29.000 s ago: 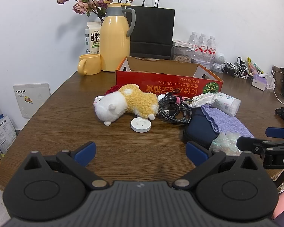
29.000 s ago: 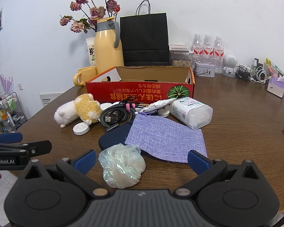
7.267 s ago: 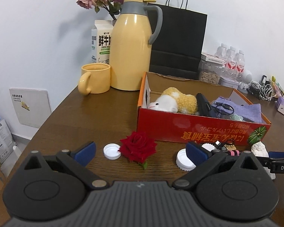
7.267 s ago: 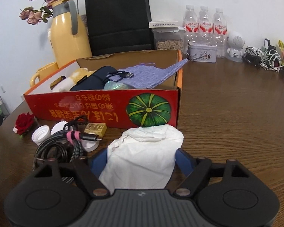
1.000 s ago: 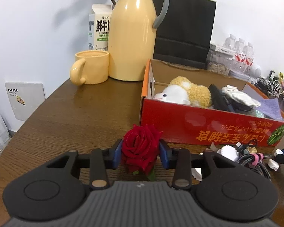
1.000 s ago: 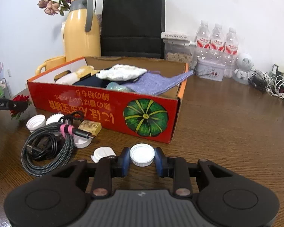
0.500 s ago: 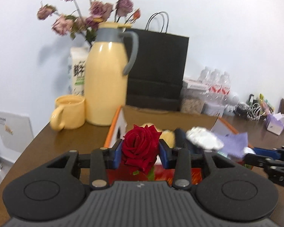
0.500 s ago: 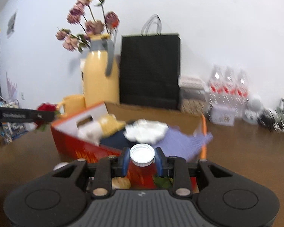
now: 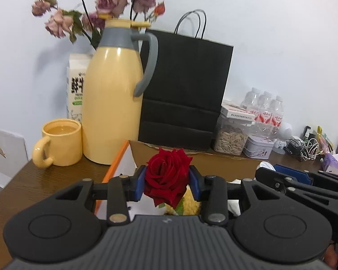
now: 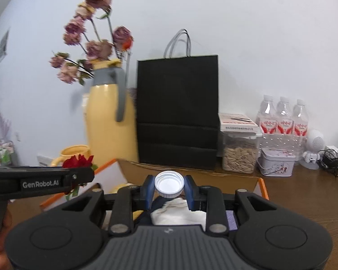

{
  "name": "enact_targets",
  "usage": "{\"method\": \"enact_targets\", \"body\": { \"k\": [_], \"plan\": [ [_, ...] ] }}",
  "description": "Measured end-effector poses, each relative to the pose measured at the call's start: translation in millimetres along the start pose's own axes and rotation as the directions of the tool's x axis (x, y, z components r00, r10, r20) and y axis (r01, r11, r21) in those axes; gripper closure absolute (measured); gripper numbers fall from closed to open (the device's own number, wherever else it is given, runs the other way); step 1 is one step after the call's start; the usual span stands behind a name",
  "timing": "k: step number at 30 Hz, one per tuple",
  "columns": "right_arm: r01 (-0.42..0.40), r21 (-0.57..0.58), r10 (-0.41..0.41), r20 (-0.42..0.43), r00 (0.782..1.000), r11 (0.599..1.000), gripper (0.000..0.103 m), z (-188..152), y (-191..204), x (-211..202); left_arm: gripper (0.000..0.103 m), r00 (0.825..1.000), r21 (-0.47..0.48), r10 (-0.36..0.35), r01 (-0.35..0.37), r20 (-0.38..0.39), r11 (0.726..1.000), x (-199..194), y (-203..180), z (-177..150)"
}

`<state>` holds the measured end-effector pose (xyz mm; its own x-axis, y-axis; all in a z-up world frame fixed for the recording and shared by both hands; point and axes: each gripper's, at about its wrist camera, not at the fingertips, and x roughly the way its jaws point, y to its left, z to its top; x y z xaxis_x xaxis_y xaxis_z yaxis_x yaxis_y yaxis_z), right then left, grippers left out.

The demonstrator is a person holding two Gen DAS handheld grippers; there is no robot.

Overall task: Organize objects
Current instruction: 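Carry the cap and red rose into the box and open both grippers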

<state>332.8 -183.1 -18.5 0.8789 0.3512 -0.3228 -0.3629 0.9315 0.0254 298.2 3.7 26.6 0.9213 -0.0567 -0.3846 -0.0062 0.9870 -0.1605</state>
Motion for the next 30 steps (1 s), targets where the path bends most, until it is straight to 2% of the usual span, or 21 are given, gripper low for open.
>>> {"method": "enact_targets", "body": {
  "k": [5,12,15,17,19,21,23,26,30],
  "plan": [
    [0.040,0.013,-0.039,-0.046,0.998,0.999,0.076,-8.3,-18.2,19.2,0.063,1.000,0.013,0.014,-0.014,-0.025,1.000,24.1,-0.2,0.1],
    [0.074,0.007,-0.073,-0.087,0.994,0.997,0.076,-16.5,-28.7,35.6,0.063,0.998,0.041,0.058,-0.057,-0.019,0.998,43.0,4.8,3.9],
    [0.085,0.005,-0.084,-0.096,0.992,0.996,0.076,-19.5,-30.3,40.3,0.060,0.997,0.057,0.077,-0.076,-0.022,0.995,50.9,6.4,3.6],
    [0.090,0.005,-0.089,-0.102,0.991,0.996,0.075,-21.1,-31.3,41.3,0.049,0.997,0.054,0.075,-0.073,-0.026,0.996,53.6,9.3,2.8],
    [0.089,0.007,-0.088,-0.109,0.990,0.996,0.074,-21.6,-32.6,41.9,0.015,0.996,0.051,0.081,-0.080,-0.022,0.996,52.8,11.4,3.1],
    [0.096,0.008,-0.095,-0.114,0.989,0.995,0.060,-21.4,-33.5,41.8,0.000,0.996,0.062,0.091,-0.091,0.007,0.994,48.4,10.2,3.5],
    [0.102,0.015,-0.100,-0.106,0.989,0.995,0.021,-20.6,-34.4,39.6,0.000,0.995,0.068,0.095,-0.097,0.030,0.993,44.5,7.8,3.5],
    [0.107,0.018,-0.105,-0.082,0.991,0.994,0.006,-18.5,-34.4,34.8,0.000,0.996,0.068,0.088,-0.090,0.034,0.994,41.1,6.3,2.5],
    [0.094,0.030,-0.092,-0.075,0.993,0.995,0.004,-15.9,-34.1,31.0,0.000,0.996,0.064,0.084,-0.086,0.040,0.994,36.5,5.2,1.7]
  ]
}}
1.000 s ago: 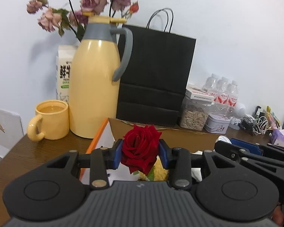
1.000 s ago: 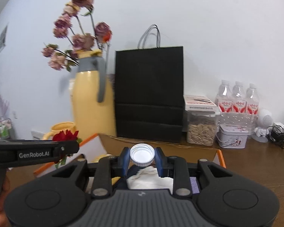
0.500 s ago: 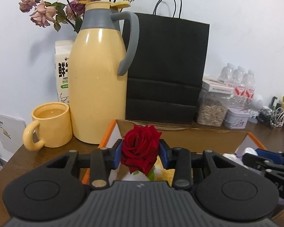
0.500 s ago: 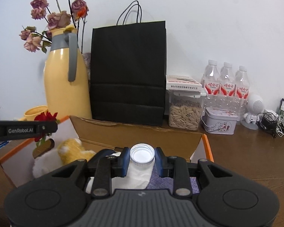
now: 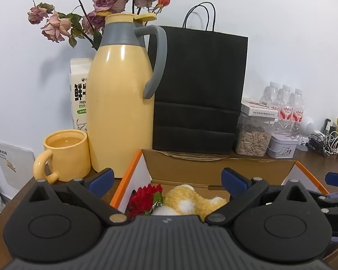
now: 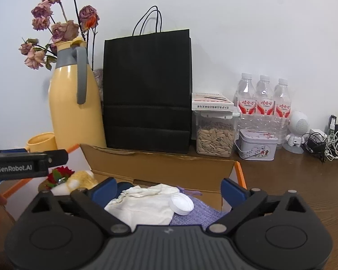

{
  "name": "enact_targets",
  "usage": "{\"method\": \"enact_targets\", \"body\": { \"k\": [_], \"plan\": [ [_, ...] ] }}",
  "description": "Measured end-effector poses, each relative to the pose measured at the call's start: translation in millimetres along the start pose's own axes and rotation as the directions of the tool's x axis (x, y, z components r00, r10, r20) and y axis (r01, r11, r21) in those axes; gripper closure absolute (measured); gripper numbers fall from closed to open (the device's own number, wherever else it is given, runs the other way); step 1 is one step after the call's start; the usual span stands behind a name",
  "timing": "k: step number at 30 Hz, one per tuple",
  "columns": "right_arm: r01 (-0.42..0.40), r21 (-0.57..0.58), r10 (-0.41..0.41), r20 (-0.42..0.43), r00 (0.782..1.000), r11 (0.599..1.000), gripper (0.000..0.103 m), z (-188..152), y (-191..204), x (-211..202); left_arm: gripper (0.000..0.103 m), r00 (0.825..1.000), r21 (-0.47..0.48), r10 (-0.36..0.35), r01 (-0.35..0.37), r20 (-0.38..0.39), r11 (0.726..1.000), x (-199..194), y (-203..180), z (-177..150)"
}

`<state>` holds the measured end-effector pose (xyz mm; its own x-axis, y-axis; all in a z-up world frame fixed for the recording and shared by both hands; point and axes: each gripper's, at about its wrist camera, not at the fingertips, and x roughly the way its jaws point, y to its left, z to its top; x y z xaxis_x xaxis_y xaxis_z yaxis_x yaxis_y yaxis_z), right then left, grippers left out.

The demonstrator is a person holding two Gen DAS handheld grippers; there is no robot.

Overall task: Organize objects
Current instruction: 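Carry the cap and red rose into the box and open both grippers, then grasp another white cap with right gripper while left gripper moves to the caps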

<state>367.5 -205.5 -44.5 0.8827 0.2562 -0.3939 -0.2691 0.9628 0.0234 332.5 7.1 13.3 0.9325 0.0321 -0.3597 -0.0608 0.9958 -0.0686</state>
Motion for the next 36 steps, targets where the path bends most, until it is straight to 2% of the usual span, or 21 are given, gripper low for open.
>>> {"method": "enact_targets", "body": {
  "k": [6,14,21,27,30,33,36],
  "plan": [
    [-0.013,-0.019,0.013,0.009,1.000,1.000,0.004,3.0,4.6,-17.0,0.000,1.000,0.000,-0.021,0.021,0.022,1.000,-20.2,0.2,2.1],
    [-0.048,-0.070,0.050,0.033,0.998,0.996,0.000,-18.4,-0.4,-78.3,0.000,0.998,0.018,-0.055,0.054,0.028,0.998,-72.1,7.4,-6.1],
    [-0.053,-0.099,0.046,-0.074,0.996,0.994,0.000,-57.6,-8.8,-106.4,0.000,0.997,0.049,-0.082,0.083,-0.010,0.995,-102.4,10.7,-23.8],
    [-0.057,-0.091,0.037,-0.212,0.977,0.994,0.000,-91.5,-12.5,-102.3,0.000,0.995,0.069,-0.072,0.077,-0.069,0.995,-111.7,15.4,-47.6],
    [-0.060,-0.089,0.037,-0.239,0.970,0.994,0.000,-99.7,-10.3,-100.4,0.000,0.993,0.069,-0.061,0.069,-0.104,0.995,-112.2,19.1,-60.3],
    [-0.066,-0.083,0.045,-0.238,0.970,0.994,0.004,-102.1,-5.7,-99.7,0.000,0.989,0.068,-0.058,0.069,-0.139,0.995,-110.8,22.2,-72.9],
    [-0.076,-0.072,0.056,-0.246,0.968,0.995,0.027,-104.0,-1.8,-96.0,0.000,0.986,0.072,-0.055,0.067,-0.160,0.995,-109.4,22.7,-79.9]
  ]
}}
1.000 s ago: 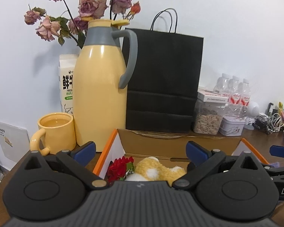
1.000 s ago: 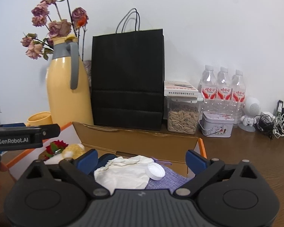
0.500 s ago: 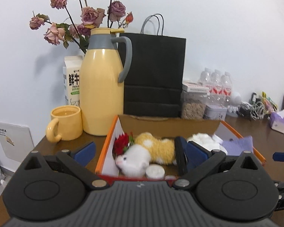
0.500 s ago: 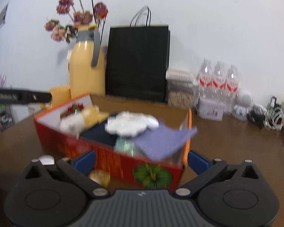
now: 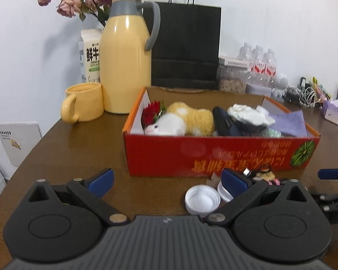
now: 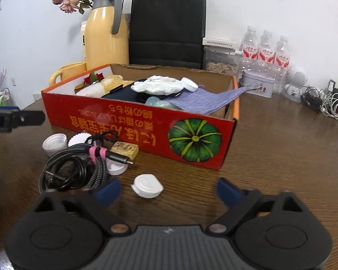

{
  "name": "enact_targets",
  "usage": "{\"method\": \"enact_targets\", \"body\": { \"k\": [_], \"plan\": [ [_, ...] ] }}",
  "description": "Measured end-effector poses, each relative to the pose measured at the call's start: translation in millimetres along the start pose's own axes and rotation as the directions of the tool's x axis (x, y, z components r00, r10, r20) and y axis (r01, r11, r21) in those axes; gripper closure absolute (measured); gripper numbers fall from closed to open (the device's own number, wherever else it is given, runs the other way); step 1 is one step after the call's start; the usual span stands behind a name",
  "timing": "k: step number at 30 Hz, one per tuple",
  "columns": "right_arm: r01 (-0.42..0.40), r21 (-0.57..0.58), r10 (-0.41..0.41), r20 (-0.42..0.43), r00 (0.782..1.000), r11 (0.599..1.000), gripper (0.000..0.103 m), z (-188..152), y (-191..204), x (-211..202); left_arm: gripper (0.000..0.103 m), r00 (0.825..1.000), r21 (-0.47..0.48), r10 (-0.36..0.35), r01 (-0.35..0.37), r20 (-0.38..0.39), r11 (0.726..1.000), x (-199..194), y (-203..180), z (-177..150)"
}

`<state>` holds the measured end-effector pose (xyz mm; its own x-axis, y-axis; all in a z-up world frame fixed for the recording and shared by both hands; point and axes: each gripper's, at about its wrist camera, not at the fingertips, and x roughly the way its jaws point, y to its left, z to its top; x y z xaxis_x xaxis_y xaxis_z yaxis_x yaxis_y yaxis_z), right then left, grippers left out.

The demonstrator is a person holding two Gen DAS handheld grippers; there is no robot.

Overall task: Organize objects
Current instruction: 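Grasp another white cap with right gripper while left gripper moves to the caps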

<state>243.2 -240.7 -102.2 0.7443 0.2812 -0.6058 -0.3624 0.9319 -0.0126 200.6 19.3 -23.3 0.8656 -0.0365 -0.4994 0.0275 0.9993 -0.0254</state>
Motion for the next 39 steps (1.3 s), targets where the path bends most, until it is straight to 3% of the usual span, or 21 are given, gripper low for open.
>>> {"method": "enact_targets", "body": {
  "k": [2,5,7,14,21,39],
  "plan": [
    [-0.015,0.000,0.015,-0.015,1.000,1.000,0.047,-0.6,2.4,3.9,0.000,1.000,0.003,0.002,-0.002,-0.008,1.000,1.5,0.0,-1.8],
    [-0.048,0.011,0.048,-0.001,0.999,0.999,0.068,-0.7,3.0,3.1,0.000,1.000,0.001,-0.008,0.008,-0.029,1.000,5.7,0.8,-4.2],
    [-0.057,0.009,0.057,0.007,0.998,0.998,0.075,-1.4,3.7,2.8,0.000,0.999,0.000,-0.009,0.009,-0.044,1.000,8.3,1.2,-6.3],
    [-0.058,0.009,0.058,0.021,0.998,0.998,0.075,-2.0,4.0,0.4,0.000,0.998,0.006,-0.005,0.005,-0.056,1.000,11.8,-0.3,-9.4],
    [0.002,-0.006,-0.001,0.121,0.993,1.000,0.075,-2.6,6.2,-14.7,0.000,0.997,0.013,-0.001,0.001,-0.075,1.000,15.2,-1.9,-12.5],
    [-0.004,-0.010,0.005,0.134,0.991,1.000,0.075,-1.3,7.7,-14.9,0.000,0.986,0.066,0.005,0.006,-0.164,0.998,32.3,-11.4,-22.6]
  ]
}}
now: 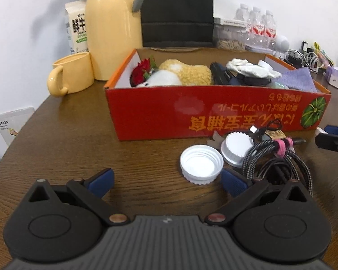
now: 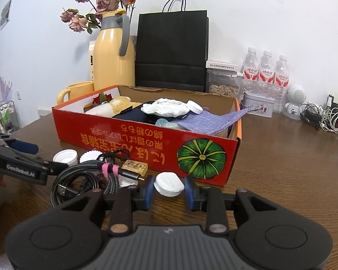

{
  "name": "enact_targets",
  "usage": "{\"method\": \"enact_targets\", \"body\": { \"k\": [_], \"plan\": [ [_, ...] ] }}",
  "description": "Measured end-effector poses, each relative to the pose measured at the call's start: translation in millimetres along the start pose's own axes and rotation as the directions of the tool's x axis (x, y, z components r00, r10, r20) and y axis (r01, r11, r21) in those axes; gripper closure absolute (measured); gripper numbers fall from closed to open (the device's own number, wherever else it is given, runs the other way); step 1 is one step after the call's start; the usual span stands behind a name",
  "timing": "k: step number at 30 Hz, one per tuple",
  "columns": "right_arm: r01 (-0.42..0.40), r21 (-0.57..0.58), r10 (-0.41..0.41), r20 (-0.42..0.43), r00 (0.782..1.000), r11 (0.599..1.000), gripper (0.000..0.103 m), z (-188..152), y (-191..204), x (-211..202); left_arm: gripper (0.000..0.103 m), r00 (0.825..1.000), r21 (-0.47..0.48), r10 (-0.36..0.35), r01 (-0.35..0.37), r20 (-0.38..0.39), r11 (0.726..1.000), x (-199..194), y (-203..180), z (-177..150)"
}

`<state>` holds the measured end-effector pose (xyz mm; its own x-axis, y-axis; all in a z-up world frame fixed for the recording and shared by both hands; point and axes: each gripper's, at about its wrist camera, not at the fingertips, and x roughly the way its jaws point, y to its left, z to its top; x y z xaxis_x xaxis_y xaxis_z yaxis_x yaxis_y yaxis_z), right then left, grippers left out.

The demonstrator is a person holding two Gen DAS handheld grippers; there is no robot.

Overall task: Organize objects
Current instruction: 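Grasp another white cap with right gripper while left gripper moves to the caps, then grasp a white bottle cap with left gripper and lift toward the box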

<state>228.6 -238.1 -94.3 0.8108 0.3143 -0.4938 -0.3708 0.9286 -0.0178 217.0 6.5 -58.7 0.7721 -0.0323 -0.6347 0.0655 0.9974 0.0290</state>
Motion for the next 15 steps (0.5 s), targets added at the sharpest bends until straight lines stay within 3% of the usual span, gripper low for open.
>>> {"method": "enact_targets", "body": {
  "k": [12,14,15],
  "plan": [
    [-0.002,0.000,0.002,-0.003,1.000,1.000,0.075,0.0,0.2,-0.6,0.000,0.999,-0.003,-0.042,0.042,-0.010,0.999,8.8,-6.8,6.4],
    [-0.002,0.000,0.002,-0.002,1.000,1.000,0.075,0.0,0.1,-0.7,0.005,0.999,-0.002,-0.033,0.033,-0.003,0.999,7.2,-7.4,5.9],
    [-0.003,0.000,0.003,-0.003,1.000,1.000,0.075,0.1,0.1,-0.5,0.014,0.999,0.001,-0.032,0.032,0.004,1.000,5.4,-7.9,5.3]
  ]
}}
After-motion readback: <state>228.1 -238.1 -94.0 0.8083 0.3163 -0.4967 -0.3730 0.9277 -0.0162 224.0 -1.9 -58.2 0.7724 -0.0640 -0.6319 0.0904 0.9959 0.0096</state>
